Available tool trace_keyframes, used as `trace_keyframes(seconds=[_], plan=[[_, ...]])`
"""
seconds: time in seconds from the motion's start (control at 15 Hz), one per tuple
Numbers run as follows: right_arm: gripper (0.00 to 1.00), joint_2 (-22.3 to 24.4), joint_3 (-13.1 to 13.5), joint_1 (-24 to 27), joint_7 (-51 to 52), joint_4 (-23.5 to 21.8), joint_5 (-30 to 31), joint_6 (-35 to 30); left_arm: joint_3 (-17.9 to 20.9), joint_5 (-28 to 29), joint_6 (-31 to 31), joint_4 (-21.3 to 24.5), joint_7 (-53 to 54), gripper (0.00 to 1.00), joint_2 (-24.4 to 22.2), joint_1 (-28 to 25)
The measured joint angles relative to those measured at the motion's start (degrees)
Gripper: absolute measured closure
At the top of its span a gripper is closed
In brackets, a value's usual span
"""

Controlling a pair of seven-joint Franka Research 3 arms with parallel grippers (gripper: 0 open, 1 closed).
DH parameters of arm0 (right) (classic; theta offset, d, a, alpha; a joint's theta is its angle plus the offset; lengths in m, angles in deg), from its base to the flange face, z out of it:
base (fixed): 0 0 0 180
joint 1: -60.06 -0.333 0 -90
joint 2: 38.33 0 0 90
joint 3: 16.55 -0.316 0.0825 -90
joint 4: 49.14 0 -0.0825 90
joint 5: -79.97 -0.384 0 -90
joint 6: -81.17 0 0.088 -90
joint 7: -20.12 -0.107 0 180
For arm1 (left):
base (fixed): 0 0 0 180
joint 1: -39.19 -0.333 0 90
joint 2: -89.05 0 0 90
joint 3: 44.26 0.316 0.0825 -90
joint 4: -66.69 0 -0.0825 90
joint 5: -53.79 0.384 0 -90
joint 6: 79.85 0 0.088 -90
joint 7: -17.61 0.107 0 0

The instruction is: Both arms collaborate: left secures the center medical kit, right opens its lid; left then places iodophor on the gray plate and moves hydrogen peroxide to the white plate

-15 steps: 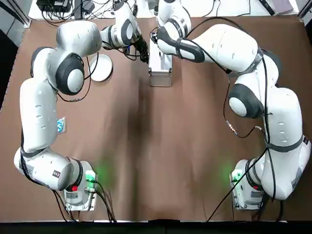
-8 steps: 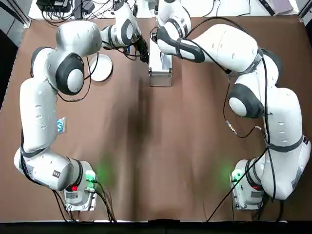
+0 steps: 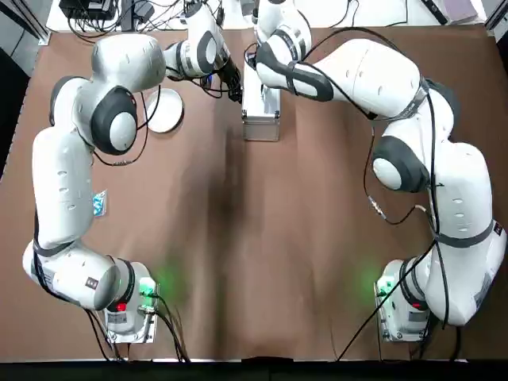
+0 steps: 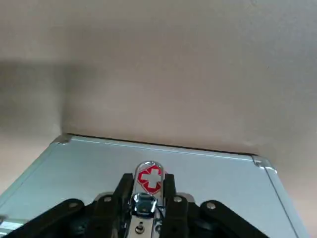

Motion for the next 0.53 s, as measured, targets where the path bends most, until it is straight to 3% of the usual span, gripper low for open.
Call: trace_keyframes(seconds=[0.53], plan=[[0.87, 0.02, -0.84, 3.73, 3.98, 1.62, -10.47, -3.70, -0.03, 0.00, 0.00, -0.04, 0.00, 0.69, -0.02, 0.01]])
